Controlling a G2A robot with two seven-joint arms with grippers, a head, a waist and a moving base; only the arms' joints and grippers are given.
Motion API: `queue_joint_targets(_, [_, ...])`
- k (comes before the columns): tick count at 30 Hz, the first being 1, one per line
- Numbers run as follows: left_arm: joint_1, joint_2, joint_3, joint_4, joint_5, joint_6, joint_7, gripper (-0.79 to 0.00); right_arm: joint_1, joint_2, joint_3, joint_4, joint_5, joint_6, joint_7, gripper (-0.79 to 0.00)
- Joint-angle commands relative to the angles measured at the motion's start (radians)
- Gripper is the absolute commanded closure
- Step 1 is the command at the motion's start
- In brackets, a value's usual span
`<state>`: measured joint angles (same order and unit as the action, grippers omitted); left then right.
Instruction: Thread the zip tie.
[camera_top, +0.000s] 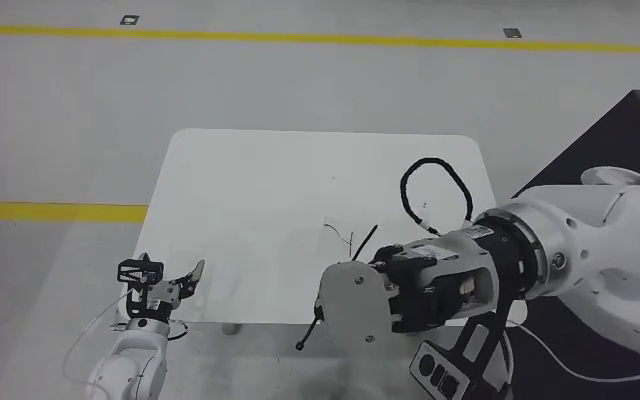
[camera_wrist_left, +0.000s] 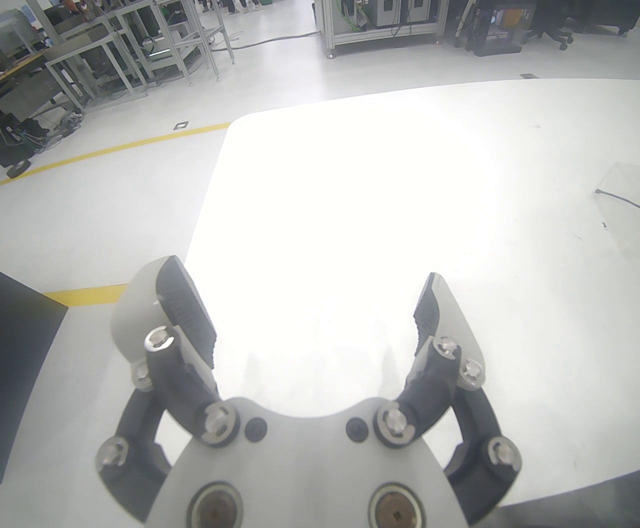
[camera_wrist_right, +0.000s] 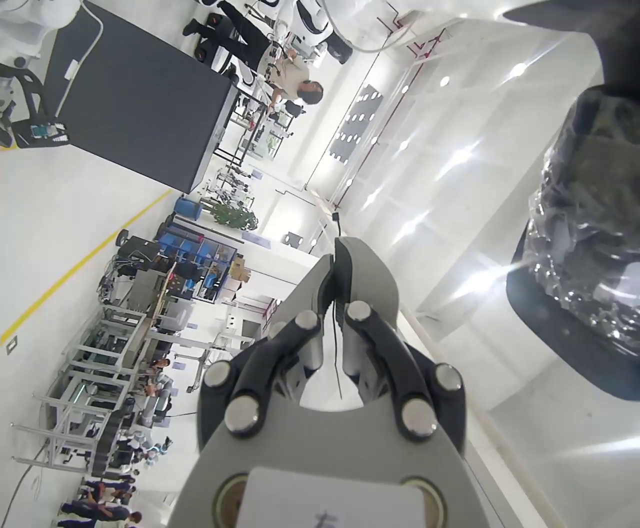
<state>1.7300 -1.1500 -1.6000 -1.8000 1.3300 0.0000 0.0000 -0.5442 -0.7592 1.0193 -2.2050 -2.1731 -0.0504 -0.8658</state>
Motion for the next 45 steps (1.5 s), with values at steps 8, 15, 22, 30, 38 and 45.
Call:
queue_joint_targets(8, [0.000, 0.000, 0.000, 0.000, 0.000, 0.000, 0.000, -0.785, -0.234, 0.041, 0.209, 0.206, 0.022, 0.056, -0.040, 0.000])
queue_joint_targets(15, [0.000, 0.000, 0.000, 0.000, 0.000, 0.000, 0.000, -0.785, -0.471, 0.065, 0.363, 0.359, 0.093, 0.070, -0.101, 0.000])
queue_joint_targets(22, [0.000, 0.000, 0.000, 0.000, 0.000, 0.000, 0.000, -0.785, -0.493, 0.033, 0.228, 0.368, 0.136, 0.117, -0.083, 0.000])
queue_joint_targets(30, [0.000, 0.000, 0.000, 0.000, 0.000, 0.000, 0.000, -0.785, -0.493, 0.033, 0.228, 0.368, 0.136, 0.117, -0.083, 0.000])
queue_joint_targets(38, [0.000, 0.000, 0.000, 0.000, 0.000, 0.000, 0.000, -0.785, -0.450, 0.016, 0.138, 0.465, -0.062, 0.059, -0.008, 0.000])
queue_joint_targets(45, [0.000, 0.000, 0.000, 0.000, 0.000, 0.000, 0.000, -0.785, -0.361, -0.024, -0.013, 0.675, -0.152, 0.089, -0.128, 0.000])
